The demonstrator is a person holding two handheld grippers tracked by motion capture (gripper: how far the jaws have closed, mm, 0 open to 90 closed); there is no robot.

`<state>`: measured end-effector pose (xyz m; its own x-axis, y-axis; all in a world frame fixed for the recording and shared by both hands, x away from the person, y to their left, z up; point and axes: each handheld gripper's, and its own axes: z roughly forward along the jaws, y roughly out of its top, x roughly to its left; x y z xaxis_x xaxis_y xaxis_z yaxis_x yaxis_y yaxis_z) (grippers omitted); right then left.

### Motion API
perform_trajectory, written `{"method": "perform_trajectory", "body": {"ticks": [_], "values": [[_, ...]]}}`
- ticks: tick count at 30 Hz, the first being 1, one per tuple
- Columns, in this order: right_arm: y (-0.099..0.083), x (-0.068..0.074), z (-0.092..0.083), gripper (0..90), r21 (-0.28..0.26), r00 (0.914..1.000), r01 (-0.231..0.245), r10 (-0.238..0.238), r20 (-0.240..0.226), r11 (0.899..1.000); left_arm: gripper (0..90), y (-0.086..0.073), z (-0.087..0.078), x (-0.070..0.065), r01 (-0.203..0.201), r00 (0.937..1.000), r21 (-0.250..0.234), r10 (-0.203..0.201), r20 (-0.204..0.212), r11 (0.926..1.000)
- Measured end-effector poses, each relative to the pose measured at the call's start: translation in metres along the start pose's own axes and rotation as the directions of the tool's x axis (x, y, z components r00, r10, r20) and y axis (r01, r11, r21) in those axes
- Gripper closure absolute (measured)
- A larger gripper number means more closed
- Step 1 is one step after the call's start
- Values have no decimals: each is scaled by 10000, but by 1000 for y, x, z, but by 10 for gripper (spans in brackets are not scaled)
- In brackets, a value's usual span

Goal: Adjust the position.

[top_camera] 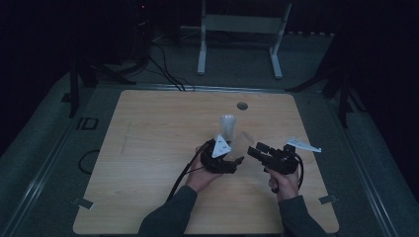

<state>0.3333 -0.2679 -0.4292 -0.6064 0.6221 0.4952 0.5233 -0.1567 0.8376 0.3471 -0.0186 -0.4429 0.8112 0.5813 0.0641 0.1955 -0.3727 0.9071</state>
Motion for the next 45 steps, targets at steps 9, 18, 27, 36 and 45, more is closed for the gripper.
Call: {"method": "perform_trajectory", "body": {"ticks": [9,18,27,36,45], "values": [[3,1,-5,350,401,9955,777,-797,513,9962,293,1,-5,4,-124,9999,66,124,16,9999],[9,2,-9,351,759,9852,1414,-1478,866,9870,293,4,-10,6,-365,9993,165,363,113,9992],[17,7,-11,351,1524,9583,2401,-2591,1201,9587,293,5,-11,6,-587,9979,321,577,303,9978],[23,13,-9,352,2440,9210,3270,-3657,1339,9130,293,5,-10,5,-798,9956,573,767,546,9952],[26,12,-13,352,3153,8930,3699,-4281,1389,8739,293,4,-9,4,-1026,9928,811,970,695,9914]]}}
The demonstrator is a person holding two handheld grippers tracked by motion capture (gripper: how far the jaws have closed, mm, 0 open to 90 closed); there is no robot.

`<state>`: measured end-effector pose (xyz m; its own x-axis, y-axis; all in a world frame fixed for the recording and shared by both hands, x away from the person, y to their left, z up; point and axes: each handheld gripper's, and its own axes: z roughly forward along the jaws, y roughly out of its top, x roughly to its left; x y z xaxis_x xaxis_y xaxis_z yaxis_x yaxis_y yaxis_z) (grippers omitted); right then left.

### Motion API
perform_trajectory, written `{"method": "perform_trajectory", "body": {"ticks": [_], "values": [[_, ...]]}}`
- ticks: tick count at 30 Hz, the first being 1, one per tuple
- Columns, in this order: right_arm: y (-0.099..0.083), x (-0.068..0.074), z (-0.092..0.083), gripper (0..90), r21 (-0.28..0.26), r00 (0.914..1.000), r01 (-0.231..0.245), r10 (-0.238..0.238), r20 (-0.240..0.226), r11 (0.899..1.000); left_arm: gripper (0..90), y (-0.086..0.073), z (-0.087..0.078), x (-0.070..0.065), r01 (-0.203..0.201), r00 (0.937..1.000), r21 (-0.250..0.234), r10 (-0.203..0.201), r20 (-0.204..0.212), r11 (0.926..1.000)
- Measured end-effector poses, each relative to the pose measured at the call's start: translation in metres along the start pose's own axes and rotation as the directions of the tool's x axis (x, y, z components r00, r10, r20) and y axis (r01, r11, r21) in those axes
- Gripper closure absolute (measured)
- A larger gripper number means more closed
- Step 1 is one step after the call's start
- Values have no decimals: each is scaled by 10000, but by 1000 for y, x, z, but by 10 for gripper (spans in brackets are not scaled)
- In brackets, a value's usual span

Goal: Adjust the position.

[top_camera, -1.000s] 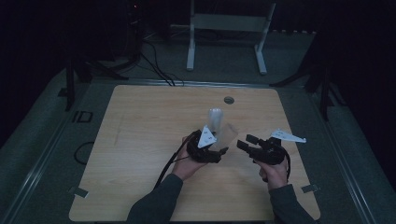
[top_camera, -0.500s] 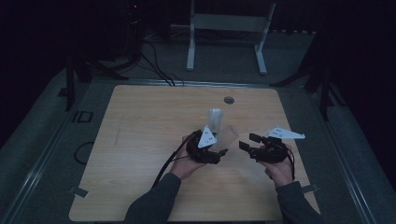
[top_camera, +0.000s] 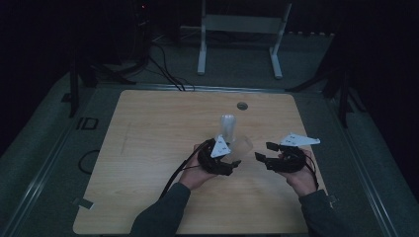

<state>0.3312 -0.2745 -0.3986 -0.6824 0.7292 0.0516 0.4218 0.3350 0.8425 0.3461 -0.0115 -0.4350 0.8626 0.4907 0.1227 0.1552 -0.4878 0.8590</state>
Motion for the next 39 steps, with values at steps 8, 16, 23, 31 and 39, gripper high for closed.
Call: {"method": "perform_trajectory", "body": {"ticks": [8,16,23,31,39], "values": [[0,1,-2,348,562,9976,692,-689,-78,9960,293,1,2,-1,-261,9994,300,254,222,9992],[7,4,-4,347,1134,9879,1551,-1539,-188,9814,293,2,5,-2,-659,9967,704,623,520,9953],[14,7,-3,349,1738,9779,2092,-2046,-438,9623,292,1,7,-2,-884,9948,991,829,588,9911],[21,10,0,349,2387,9605,2783,-2716,-612,9304,292,2,5,-1,-1021,9934,1079,957,631,9889],[27,11,0,355,2758,9468,3216,-3105,-845,9058,291,2,6,-1,-1191,9915,1202,1117,668,9856]]}}
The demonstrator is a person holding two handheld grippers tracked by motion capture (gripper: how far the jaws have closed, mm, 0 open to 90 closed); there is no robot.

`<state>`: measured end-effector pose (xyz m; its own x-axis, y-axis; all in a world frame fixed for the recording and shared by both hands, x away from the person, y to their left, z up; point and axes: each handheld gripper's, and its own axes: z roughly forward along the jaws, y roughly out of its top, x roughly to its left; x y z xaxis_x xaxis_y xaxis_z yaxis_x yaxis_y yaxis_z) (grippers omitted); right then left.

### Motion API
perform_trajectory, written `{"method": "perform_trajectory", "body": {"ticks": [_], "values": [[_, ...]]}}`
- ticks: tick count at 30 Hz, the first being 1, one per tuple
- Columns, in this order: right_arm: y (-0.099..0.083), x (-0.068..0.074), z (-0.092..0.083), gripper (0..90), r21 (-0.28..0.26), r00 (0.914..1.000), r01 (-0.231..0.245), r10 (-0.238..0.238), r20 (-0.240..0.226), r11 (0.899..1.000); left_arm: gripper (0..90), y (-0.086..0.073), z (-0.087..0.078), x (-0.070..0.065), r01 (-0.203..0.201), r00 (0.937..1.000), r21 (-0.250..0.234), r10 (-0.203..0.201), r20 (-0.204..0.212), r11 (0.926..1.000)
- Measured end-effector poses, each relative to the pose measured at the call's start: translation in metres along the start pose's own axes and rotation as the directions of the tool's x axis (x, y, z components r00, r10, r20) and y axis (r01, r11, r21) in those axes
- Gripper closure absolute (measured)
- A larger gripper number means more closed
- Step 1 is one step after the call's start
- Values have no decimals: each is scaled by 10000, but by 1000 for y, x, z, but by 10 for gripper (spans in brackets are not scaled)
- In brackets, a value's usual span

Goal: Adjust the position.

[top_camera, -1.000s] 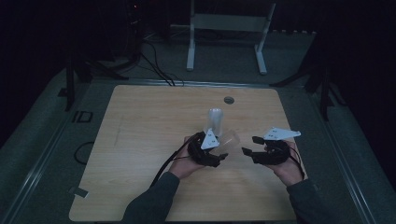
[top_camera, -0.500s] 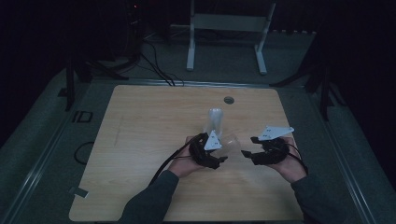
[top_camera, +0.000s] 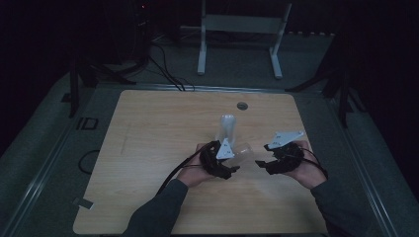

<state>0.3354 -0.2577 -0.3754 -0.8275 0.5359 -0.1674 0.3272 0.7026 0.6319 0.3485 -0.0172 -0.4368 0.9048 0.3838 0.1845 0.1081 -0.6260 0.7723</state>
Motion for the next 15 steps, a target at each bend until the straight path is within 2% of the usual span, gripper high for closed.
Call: {"method": "perform_trajectory", "body": {"ticks": [6,11,15], "values": [[4,1,2,358,470,9986,486,-474,-249,9977,291,0,0,-1,-123,9999,78,123,38,9999],[8,3,2,358,936,9928,1127,-1081,-521,9892,291,0,1,-2,-159,9998,120,158,108,9998],[11,4,3,358,1128,9900,1341,-1281,-588,9845,291,-1,3,-3,-274,9995,235,270,146,9993]]}}
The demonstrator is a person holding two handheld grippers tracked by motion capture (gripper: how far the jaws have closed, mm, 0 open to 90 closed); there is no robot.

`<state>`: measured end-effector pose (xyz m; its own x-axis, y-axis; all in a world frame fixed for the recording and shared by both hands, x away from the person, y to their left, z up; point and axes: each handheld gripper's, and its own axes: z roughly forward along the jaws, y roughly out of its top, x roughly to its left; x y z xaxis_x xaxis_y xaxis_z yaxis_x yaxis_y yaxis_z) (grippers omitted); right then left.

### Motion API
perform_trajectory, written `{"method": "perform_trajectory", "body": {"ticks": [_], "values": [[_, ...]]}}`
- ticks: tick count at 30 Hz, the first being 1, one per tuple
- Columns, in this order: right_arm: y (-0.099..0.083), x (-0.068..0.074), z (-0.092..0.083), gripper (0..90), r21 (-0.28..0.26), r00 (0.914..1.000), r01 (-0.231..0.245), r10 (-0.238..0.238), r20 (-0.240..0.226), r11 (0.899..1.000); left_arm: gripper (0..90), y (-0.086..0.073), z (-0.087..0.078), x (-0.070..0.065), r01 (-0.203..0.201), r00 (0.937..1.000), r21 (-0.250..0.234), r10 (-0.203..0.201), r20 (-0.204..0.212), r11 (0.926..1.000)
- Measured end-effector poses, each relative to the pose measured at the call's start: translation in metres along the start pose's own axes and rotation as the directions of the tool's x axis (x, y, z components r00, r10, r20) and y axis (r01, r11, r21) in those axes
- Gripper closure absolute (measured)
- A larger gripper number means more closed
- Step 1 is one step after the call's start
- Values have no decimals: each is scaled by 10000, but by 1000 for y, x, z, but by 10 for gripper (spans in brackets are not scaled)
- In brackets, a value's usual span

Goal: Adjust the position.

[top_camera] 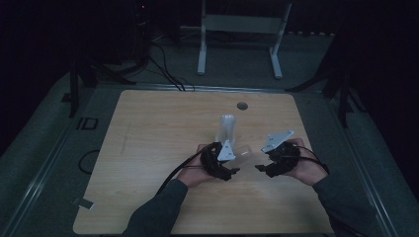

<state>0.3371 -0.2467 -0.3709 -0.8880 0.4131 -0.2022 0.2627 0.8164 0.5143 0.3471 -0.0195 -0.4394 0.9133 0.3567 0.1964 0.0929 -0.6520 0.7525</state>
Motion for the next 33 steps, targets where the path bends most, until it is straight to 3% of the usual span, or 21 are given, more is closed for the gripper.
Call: {"method": "perform_trajectory", "body": {"ticks": [5,19,33], "values": [[4,0,-1,357,229,9997,239,-238,-53,9995,291,0,0,-1,-260,9996,162,262,-136,9995],[14,2,-1,355,711,9968,779,-764,-245,9944,292,0,0,-4,-628,9980,478,628,17,9969],[21,5,4,326,1101,9917,1208,-1150,-577,9866,292,4,2,-10,-1401,9901,1041,1382,254,9846]]}}
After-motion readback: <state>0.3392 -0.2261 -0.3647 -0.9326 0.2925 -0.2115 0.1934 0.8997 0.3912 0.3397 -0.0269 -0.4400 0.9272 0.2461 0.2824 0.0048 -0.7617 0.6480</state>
